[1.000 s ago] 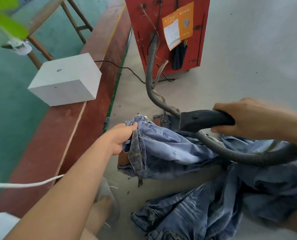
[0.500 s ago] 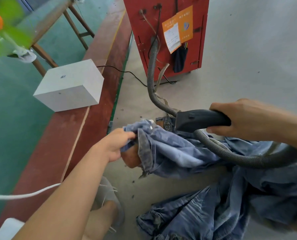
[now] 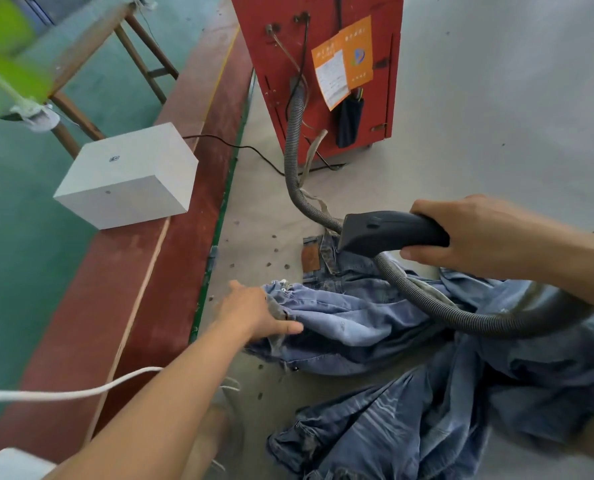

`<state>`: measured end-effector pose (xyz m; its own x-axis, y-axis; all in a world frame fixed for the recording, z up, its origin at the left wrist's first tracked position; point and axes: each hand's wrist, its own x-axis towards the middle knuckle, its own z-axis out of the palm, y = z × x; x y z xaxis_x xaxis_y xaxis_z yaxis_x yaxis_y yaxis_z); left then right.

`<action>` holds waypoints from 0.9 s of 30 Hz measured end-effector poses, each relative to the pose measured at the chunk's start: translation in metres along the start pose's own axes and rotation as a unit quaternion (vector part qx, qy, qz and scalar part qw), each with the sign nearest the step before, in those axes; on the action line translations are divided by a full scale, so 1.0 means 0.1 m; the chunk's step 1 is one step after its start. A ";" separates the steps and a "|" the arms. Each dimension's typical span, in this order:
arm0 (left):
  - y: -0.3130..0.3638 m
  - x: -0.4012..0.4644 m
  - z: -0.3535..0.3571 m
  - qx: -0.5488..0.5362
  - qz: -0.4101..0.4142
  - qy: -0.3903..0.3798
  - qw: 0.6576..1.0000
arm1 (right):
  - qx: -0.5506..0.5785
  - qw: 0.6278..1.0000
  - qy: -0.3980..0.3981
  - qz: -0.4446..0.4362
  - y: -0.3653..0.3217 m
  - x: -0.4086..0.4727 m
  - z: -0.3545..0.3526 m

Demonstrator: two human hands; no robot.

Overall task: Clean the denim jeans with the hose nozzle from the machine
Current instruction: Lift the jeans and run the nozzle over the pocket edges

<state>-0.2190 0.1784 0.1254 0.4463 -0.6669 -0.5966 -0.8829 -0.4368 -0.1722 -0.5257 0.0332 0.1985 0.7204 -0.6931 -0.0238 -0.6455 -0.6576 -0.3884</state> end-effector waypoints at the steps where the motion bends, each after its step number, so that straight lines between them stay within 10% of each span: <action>1: 0.00 -0.01 0.01 0.008 -0.018 0.032 0.999 | -0.004 1.000 0.000 -0.001 0.00 0.00 0.01; 6: -0.11 0.09 0.03 -0.209 0.027 0.100 0.972 | -0.027 1.000 -0.008 0.001 0.00 -0.01 0.02; 12: -0.19 0.23 -0.04 -0.486 0.080 0.188 0.850 | -0.024 0.999 -0.031 0.005 -0.10 -0.04 0.04; 19: -0.05 0.20 -0.37 -0.827 0.009 0.055 0.560 | -0.023 0.999 -0.028 0.004 -0.26 -0.08 0.05; 27: 0.20 -0.01 -0.55 -0.914 0.042 -0.042 0.401 | 0.076 0.994 -0.072 0.018 -0.42 -0.17 0.08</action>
<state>-0.2293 0.1374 0.1657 0.3521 -0.7369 -0.5770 0.7218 -0.1786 0.6687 -0.5092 0.0751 0.2078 0.7334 -0.6586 -0.1684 -0.6341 -0.5735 -0.5186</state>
